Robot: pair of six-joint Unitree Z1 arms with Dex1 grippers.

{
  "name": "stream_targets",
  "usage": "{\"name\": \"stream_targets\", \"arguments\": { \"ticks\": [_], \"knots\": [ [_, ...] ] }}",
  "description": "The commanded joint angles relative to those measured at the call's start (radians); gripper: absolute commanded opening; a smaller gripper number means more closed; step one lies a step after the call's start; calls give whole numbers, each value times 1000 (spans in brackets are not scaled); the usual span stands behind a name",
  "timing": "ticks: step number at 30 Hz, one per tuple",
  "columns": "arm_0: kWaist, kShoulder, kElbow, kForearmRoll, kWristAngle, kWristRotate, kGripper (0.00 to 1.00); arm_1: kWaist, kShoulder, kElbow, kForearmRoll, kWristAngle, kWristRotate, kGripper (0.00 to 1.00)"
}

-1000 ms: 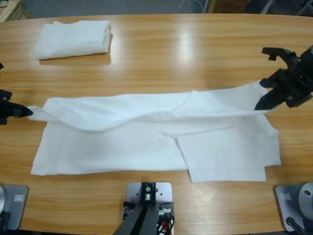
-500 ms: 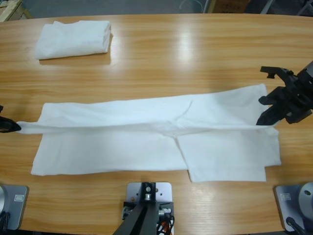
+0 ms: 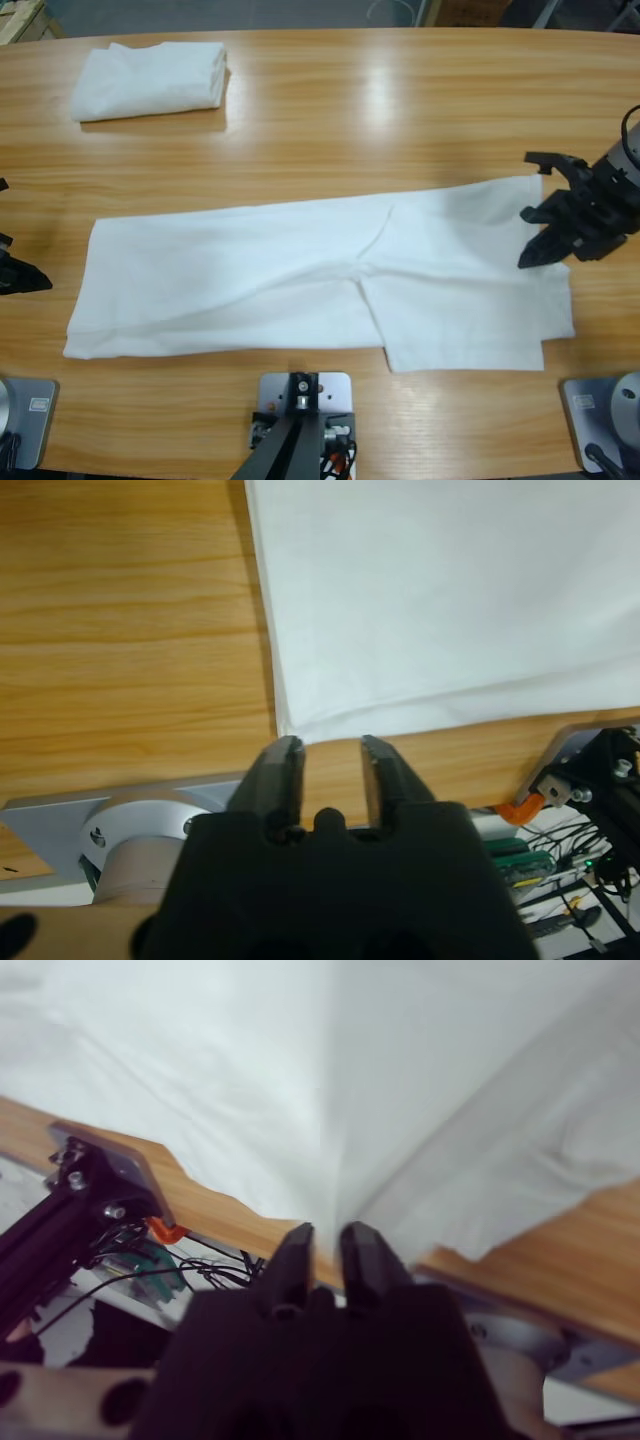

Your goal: Fold clothes

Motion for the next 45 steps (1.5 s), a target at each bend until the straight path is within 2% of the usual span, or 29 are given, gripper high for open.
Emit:
{"name": "stream_targets", "arguments": {
  "ticks": [1, 6, 8, 10, 11, 12, 14, 15, 16, 18, 20, 21, 23, 26, 32, 36, 45],
  "knots": [
    [12, 29, -9, 14, -34, -12, 513, 9, -66, -1, 40, -215, 112, 1000],
    [-2, 143, -58, 14, -162, 4, 508, 9, -111, -17, -43, -173, 116, 977],
    [-21, 169, -69, -11, -159, -11, 508, 9, -93, -20, -59, -159, 92, 895],
    [-35, 168, -48, -79, -124, -66, 508, 9, -89, -20, -82, -160, 81, 855],
    [-38, 161, -37, -110, -100, -103, 506, 10, -94, -20, -92, -164, 81, 745],
    [-49, 151, -23, -145, -71, -140, 503, 11, -99, -20, -100, -174, 81, 519],
    [-101, 137, 22, -236, -20, -235, 501, 15, -99, -12, -122, -188, 81, 288],
    [-124, 141, 42, -271, -12, -269, 482, 15, -91, -5, -129, -184, 81, 121],
    [-149, 148, 61, -305, -11, -297, 433, 20, -89, 1, -137, -173, 78, 3],
    [-211, 178, 79, -354, -14, -338, 336, 51, -97, 3, -164, -115, 69, 0],
    [-290, 207, 94, -393, -2, -391, 57, 141, -97, -17, -187, -56, 77, 0],
    [-315, 209, 119, -430, 5, -422, 0, 202, -86, -30, -195, -50, 93, 0],
    [-348, 207, 158, -484, 24, -475, 0, 292, -54, -72, -230, -36, 117, 0],
    [-357, 200, 171, -487, 55, -486, 0, 364, -8, -97, -320, -15, 139, 0],
    [-358, 234, 180, -501, 88, -489, 0, 429, 100, -109, -454, 21, 176, 0],
    [-358, 247, 180, -514, 89, -497, 0, 488, 200, -120, -496, 40, 193, 0],
    [-358, 261, 194, -533, 104, -509, 0, 536, 283, -155, -525, 56, 205, 0]
  ]
}}
